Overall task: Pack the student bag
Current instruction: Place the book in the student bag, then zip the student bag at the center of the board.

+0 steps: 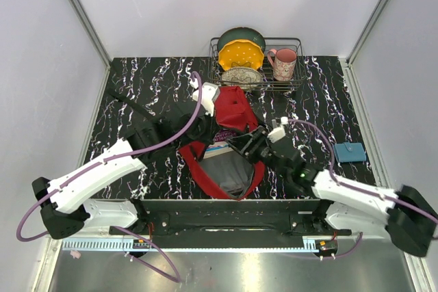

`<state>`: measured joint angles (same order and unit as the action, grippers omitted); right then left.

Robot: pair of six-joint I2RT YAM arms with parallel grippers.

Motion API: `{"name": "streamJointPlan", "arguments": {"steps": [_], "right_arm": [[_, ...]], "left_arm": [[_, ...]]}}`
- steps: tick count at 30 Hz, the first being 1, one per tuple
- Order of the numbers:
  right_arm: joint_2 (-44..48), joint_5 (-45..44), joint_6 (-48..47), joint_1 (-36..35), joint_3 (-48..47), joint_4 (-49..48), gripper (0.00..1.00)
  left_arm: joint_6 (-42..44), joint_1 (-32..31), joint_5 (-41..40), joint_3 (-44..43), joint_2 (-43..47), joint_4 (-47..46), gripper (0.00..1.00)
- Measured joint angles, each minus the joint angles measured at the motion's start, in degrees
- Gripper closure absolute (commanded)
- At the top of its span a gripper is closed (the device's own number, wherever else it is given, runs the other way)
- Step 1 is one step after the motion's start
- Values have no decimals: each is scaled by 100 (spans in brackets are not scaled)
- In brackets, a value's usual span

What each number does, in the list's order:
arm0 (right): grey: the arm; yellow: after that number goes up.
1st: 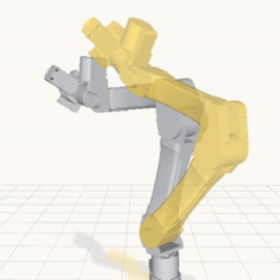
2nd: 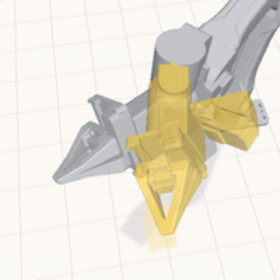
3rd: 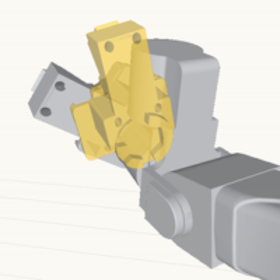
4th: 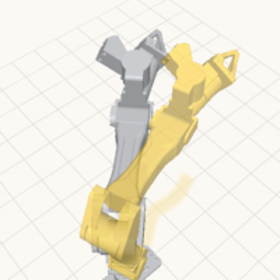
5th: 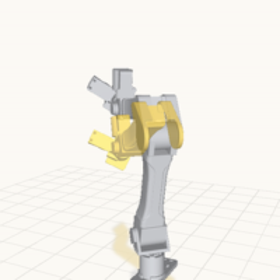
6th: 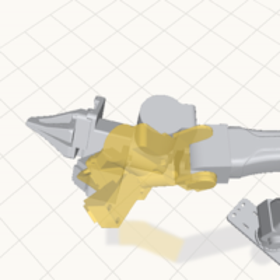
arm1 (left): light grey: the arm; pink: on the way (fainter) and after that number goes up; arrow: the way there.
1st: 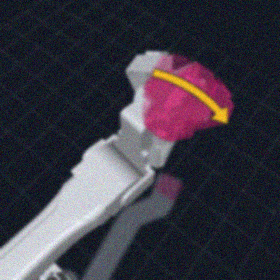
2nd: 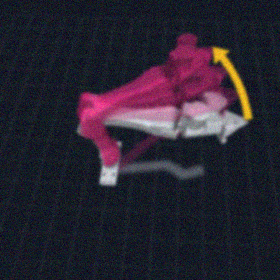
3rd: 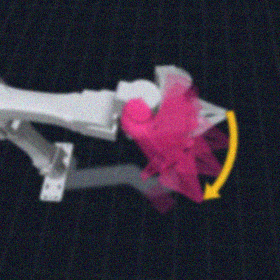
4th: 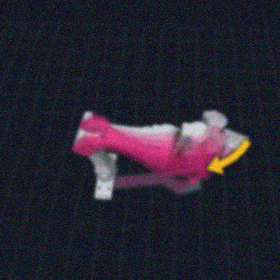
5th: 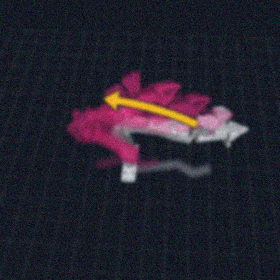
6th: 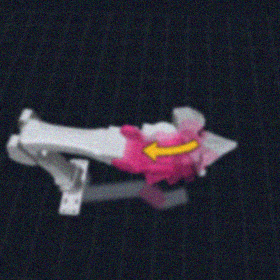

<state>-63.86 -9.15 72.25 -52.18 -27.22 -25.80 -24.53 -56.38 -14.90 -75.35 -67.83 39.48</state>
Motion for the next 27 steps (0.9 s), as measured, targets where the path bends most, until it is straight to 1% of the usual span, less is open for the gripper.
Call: {"name": "streamJointPlan", "arguments": {"steps": [2,3,4,5,6,7,9,10,12,13,14,15,17,19,23,27], "right_arm": [[761,-9,-50,-15,94,590,41],[1099,-39,-48,-22,127,957,41],[1574,-109,-42,-28,177,1480,41],[2037,-208,-33,-31,221,1969,40],[2435,-291,2,-33,258,2385,40],[2959,-450,33,-33,306,2894,41],[3991,-804,111,-35,319,3921,40],[4468,-1003,136,-35,302,4385,40],[5241,-1401,142,-37,177,5237,39],[5499,-1574,90,-37,92,5582,37],[5641,-1692,35,-37,7,5799,36],[5722,-1805,-70,-37,-116,6022,36],[5683,-1952,-315,-37,-424,6323,36],[5381,-2017,-577,-37,-765,6470,34],[4273,-1853,-1102,-37,-1311,6332,34],[3005,-1137,-1727,-37,-1537,5696,37]], "left_arm": [[-15,0,42,57,0,-42,100],[-31,0,92,118,11,-68,96],[-44,0,144,192,22,-109,90],[-61,0,227,286,42,-162,81],[-66,0,330,367,55,-197,56],[-90,0,452,466,66,-234,46],[-133,-2,693,654,85,-289,34],[-131,-4,774,739,94,-306,26],[-197,-9,922,957,144,-310,21],[-240,-9,962,1062,181,-291,13],[-267,-9,973,1121,225,-267,9],[-299,-24,970,1213,304,-234,5],[-363,-37,938,1344,579,-146,2],[-409,-42,837,1390,979,-83,1],[-424,-50,586,1285,1735,-13,1],[-535,-50,70,1196,1915,35,1]]}}
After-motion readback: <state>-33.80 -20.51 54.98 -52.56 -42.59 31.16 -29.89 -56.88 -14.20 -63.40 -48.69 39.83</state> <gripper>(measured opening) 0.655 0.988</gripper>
